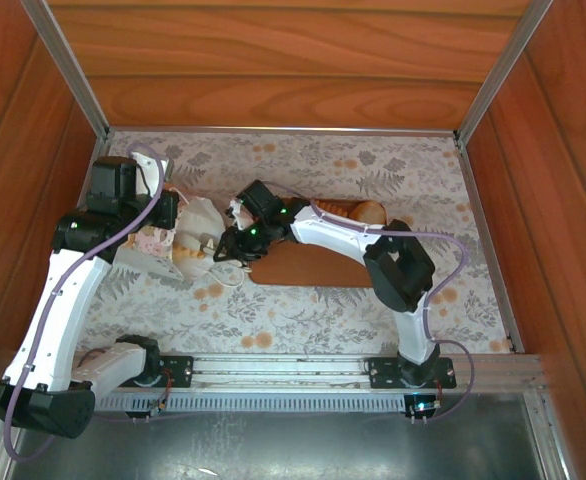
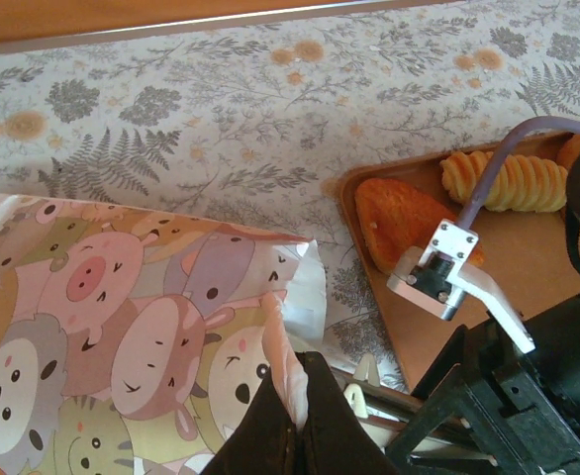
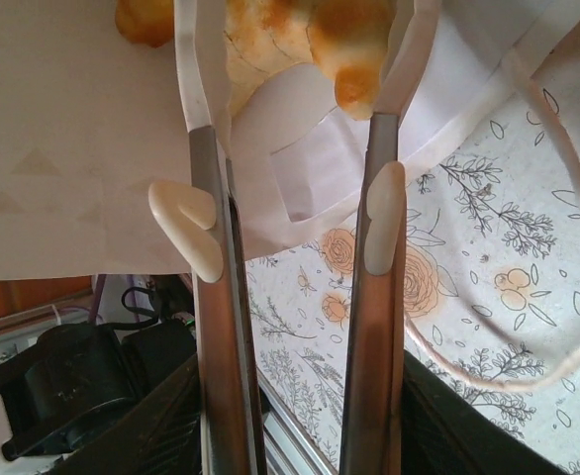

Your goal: Take the fake bread out of the paper bag

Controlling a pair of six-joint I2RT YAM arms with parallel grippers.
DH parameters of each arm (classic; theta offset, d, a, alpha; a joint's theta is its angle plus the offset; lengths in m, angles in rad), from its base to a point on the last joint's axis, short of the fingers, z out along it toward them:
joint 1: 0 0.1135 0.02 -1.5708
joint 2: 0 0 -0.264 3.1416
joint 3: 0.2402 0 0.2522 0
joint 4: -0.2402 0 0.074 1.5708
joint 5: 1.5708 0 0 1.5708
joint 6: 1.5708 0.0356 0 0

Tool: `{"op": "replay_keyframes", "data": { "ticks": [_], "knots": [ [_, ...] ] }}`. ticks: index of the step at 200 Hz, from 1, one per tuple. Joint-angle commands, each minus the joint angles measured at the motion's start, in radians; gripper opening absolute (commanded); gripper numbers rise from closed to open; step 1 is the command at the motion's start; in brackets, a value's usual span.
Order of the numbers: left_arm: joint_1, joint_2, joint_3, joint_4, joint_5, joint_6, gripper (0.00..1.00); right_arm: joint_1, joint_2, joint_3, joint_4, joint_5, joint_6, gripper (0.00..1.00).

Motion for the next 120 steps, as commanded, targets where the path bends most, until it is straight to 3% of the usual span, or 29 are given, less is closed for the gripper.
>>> {"op": "replay_keyframes", "data": {
  "ticks": [1, 62, 95, 120],
  "knots": [
    [-0.008, -0.009, 0.010, 0.022, 0.003, 0.009, 0.00, -0.002, -0.005, 0.000, 0.020, -0.092, -0.019, 0.47],
    [-0.009, 0.003, 0.012, 0.027, 0.008, 0.008, 0.00, 0.016, -0.005, 0.045, -0.191, -0.080, -0.294, 0.45],
    [-0.009, 0.002, 0.012, 0.031, 0.008, 0.005, 0.00, 0.050, 0.044, 0.175, -0.407, 0.088, -0.511, 0.46],
    [-0.009, 0.002, 0.010, 0.034, 0.011, 0.001, 0.00, 0.059, 0.076, 0.229, -0.462, 0.171, -0.586, 0.46]
  ]
}}
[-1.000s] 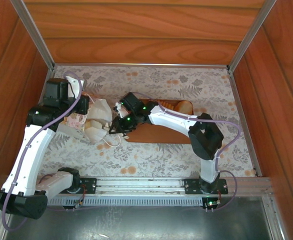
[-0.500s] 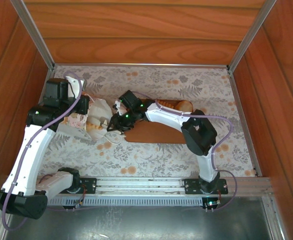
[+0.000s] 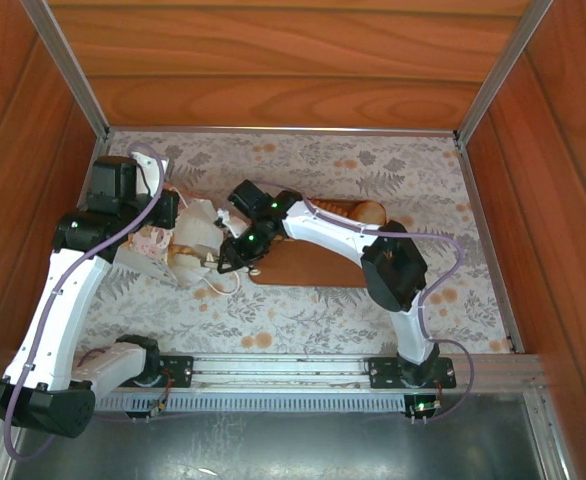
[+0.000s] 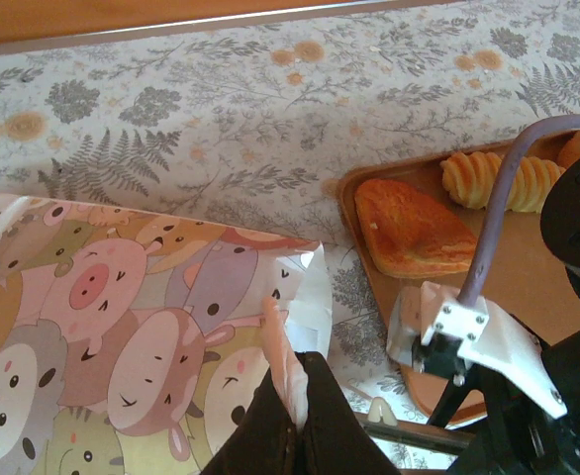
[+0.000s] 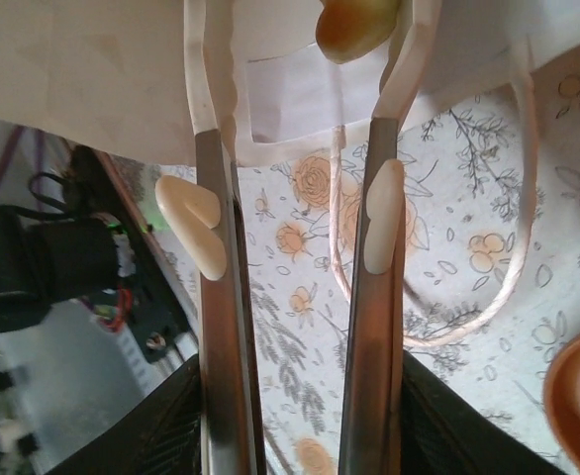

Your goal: Take the fake bread out of the paper bag

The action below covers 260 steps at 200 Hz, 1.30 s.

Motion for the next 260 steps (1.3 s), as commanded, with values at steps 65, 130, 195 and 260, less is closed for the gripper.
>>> {"op": "replay_keyframes", "data": {
  "ticks": [65, 130, 195, 260],
  "knots": [
    [-0.008, -0.013, 0.003, 0.033, 0.006, 0.003, 0.00, 0.040, 0.048, 0.094, -0.139, 0.249, -0.151, 0.36],
    [-0.009, -0.011, -0.002, 0.041, 0.008, 0.002, 0.00, 0.043, -0.134, -0.031, -0.075, 0.391, -0.147, 0.31],
    [-0.007, -0.001, -0.005, 0.061, 0.016, 0.002, 0.00, 0.055, -0.309, -0.203, -0.031, 0.520, -0.153, 0.31],
    [-0.008, -0.013, -0.022, 0.094, 0.012, -0.004, 0.00, 0.060, -0.598, -0.404, -0.002, 0.623, -0.099, 0.31]
  ]
}}
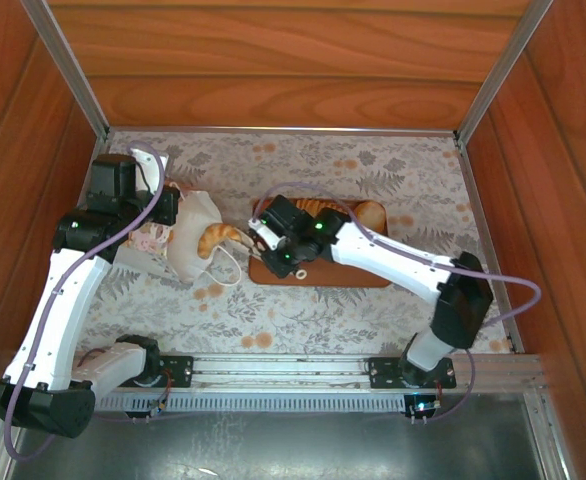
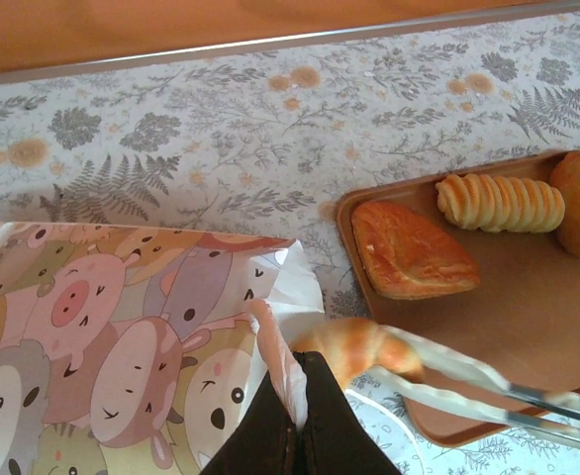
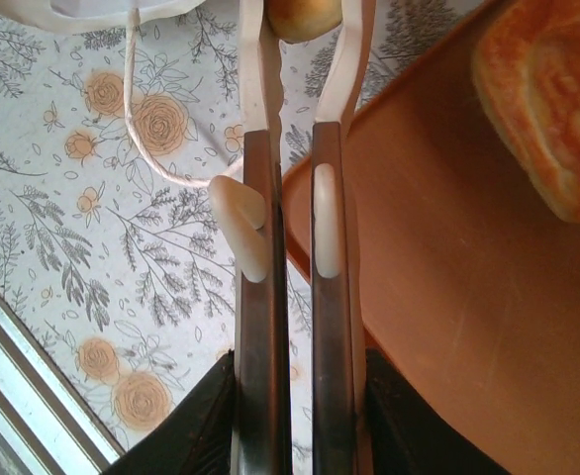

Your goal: Take the fake bread out of the paper bag

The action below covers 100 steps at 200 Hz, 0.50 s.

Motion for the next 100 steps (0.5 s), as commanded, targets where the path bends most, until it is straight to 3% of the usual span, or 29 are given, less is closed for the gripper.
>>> {"op": "replay_keyframes", "data": {
  "ticks": [1, 41, 100],
  "knots": [
    [-0.008, -0.013, -0.017, 0.043, 0.004, -0.004, 0.00, 0.009, -0.125, -0.048, 0.029, 0.077, 0.036, 0.31],
    [-0.009, -0.032, -0.038, 0.069, -0.005, -0.007, 0.00, 0.008, -0.297, -0.129, -0.108, 0.187, 0.148, 0.31],
    [-0.008, -0.075, -0.076, 0.102, -0.017, -0.001, 0.00, 0.005, -0.458, -0.217, -0.357, 0.348, 0.435, 0.32]
  ]
}}
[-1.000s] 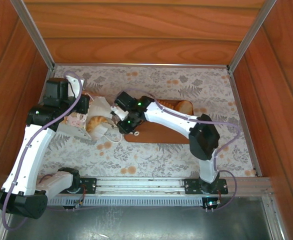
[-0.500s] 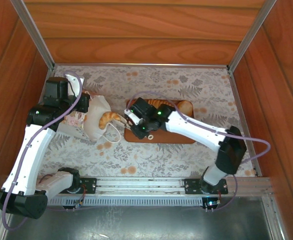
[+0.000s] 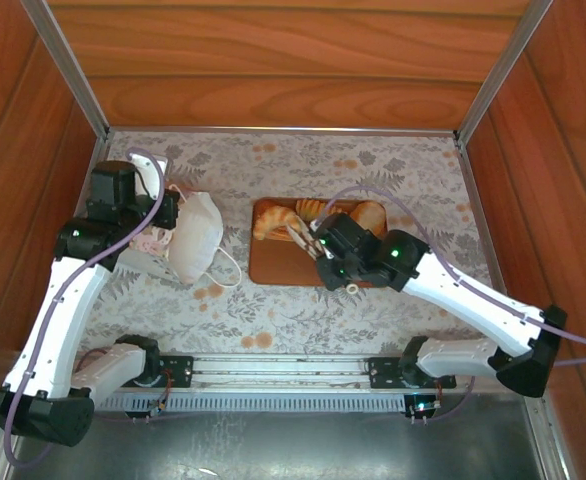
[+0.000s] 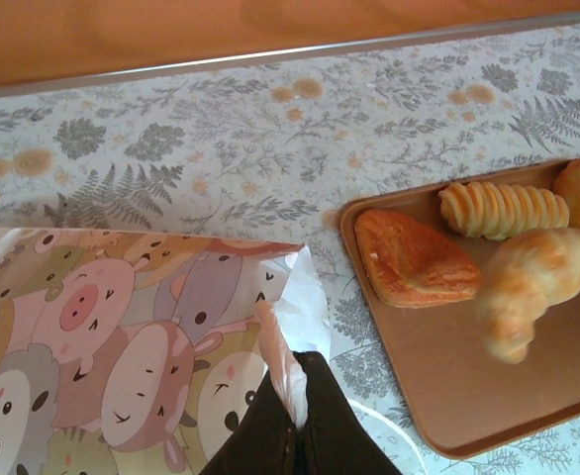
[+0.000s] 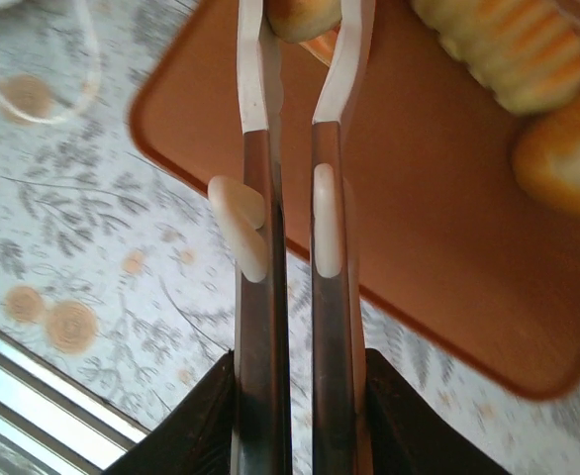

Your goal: Take the fake bread out of the paper bag

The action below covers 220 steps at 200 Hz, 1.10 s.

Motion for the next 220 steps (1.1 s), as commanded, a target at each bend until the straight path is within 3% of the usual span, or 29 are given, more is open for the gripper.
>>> {"op": "replay_keyframes", "data": {
  "ticks": [1, 59, 155, 220],
  "knots": [
    [-0.008, -0.023, -0.007, 0.043, -0.009, -0.001, 0.00, 0.005, -0.045, -0.034, -0.128, 0.112, 0.184, 0.32],
    [-0.008, -0.035, -0.019, 0.058, -0.007, 0.008, 0.00, -0.074, -0.024, -0.083, -0.181, 0.087, 0.350, 0.32],
    [-0.008, -0.026, -0.024, 0.061, 0.026, 0.019, 0.00, -0.138, 0.128, -0.109, -0.027, -0.066, 0.316, 0.32],
    [-0.008, -0.016, -0.021, 0.062, 0.018, 0.021, 0.00, -0.152, 0.196, -0.120, -0.037, -0.050, 0.337, 0.35]
  ]
}}
